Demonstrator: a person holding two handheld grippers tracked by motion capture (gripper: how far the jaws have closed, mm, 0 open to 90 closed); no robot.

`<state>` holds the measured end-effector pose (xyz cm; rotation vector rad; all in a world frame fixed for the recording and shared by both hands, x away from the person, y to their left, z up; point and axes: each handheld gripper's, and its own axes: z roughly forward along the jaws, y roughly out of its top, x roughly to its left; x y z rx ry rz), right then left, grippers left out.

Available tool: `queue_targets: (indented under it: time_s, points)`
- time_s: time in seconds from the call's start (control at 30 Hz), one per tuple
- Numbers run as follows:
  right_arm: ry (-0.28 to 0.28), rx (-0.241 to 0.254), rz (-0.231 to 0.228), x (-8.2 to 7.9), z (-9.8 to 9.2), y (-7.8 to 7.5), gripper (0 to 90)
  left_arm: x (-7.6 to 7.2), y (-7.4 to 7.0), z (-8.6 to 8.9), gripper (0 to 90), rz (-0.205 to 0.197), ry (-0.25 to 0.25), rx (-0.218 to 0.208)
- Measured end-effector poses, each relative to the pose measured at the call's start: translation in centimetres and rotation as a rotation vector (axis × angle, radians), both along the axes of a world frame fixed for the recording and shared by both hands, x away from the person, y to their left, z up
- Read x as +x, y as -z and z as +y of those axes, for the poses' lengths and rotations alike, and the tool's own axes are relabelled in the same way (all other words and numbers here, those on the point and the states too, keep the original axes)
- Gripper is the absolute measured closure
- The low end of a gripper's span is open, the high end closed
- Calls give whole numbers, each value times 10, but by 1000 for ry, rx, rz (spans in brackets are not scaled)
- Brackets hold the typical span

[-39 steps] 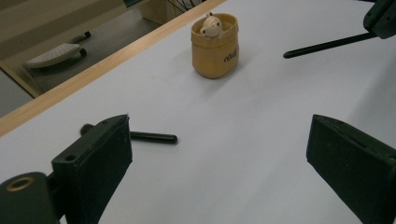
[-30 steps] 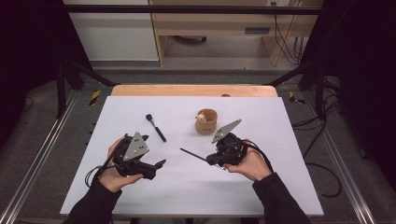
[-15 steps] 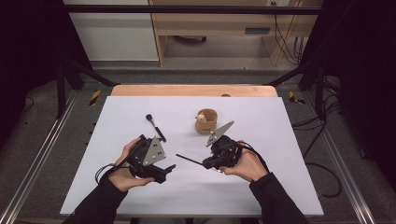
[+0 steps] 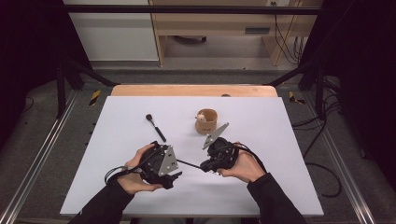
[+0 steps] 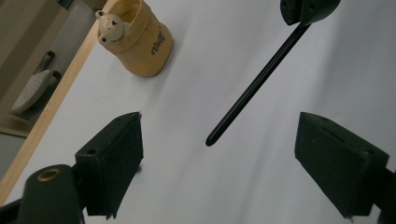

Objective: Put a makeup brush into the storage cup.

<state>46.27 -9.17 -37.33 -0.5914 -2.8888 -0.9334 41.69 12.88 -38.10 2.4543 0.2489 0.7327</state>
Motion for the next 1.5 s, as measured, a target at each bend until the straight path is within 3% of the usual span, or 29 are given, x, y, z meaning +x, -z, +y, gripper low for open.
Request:
queue_targets:
  time_s: [0.5, 0.83, 0.87, 1.13, 1.5]
  points:
    - [-21, -2, 24, -1, 7, 5, 859, -8, 9, -14, 282, -67, 57, 88]
    - [-43, 9, 25, -3, 9, 4, 859, -12, 15, -20, 448, -125, 106, 155]
    - [-43, 9, 27, -3, 9, 4, 859, -12, 15, -21, 468, -137, 114, 178]
    - [-52, 17, 28, -4, 10, 4, 859, -13, 18, -22, 574, -168, 140, 196]
    - [-62, 24, 33, -4, 12, 3, 859, -16, 19, -22, 707, -180, 178, 215]
